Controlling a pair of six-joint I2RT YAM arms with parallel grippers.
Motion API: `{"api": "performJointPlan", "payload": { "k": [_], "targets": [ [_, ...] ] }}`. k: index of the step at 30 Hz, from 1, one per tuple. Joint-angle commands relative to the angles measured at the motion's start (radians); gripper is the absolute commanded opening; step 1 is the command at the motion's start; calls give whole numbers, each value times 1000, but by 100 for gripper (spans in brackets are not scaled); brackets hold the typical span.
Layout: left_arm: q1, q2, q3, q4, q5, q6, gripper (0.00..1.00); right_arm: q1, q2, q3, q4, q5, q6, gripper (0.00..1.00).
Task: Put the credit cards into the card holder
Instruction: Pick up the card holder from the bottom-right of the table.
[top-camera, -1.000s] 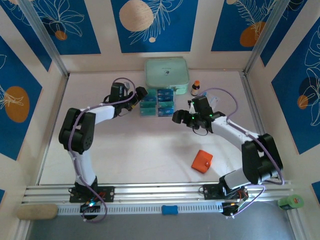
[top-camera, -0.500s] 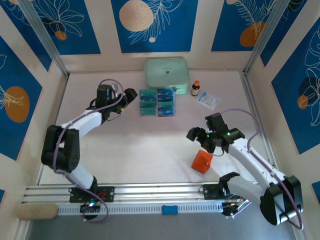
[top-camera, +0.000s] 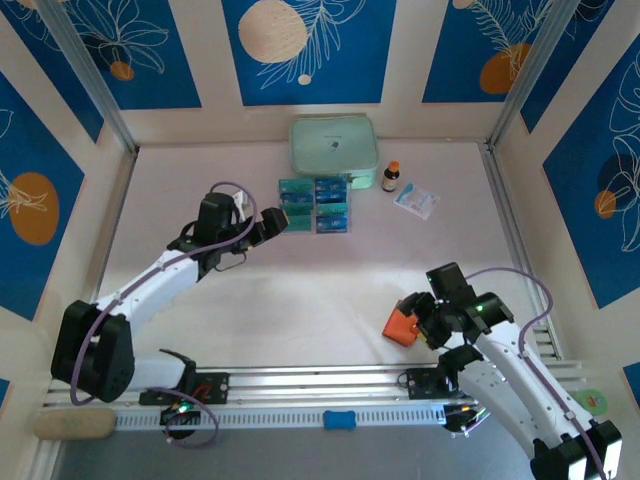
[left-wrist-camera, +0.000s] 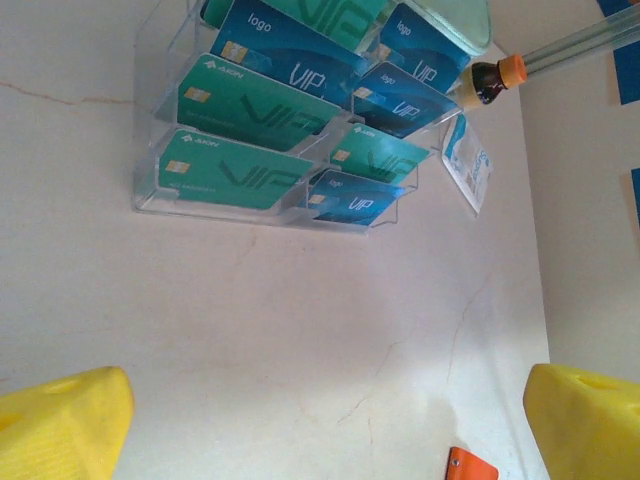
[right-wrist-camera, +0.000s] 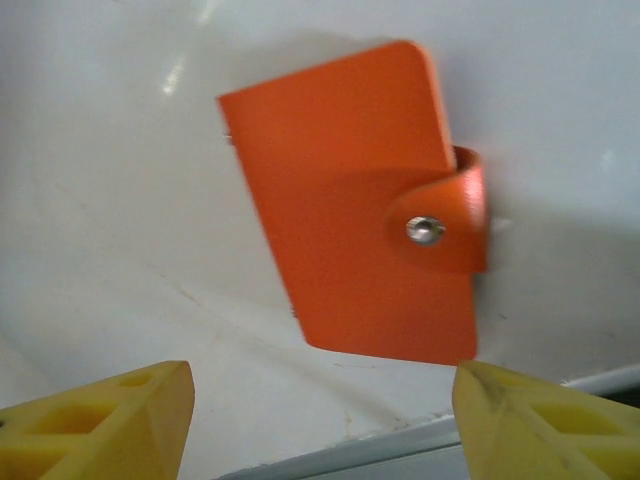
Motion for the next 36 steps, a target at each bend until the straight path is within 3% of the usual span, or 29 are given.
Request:
{"api": "performJointPlan", "payload": {
  "k": [1,10,27,36],
  "targets": [
    [-9,-28,-4,-13,-3,11,100,3,-2,-32,-69,-25,50,66],
    [-16,-31,3,-3,7,6,100,14,12,-81,1,-38,75,61],
    [-30,-7,20,30,9,-10,100,30,70,-116,87,-72,118,64],
    [-36,-11,15,40,4,-15,100,54,70,-148,143,-85,179,59]
  ]
}}
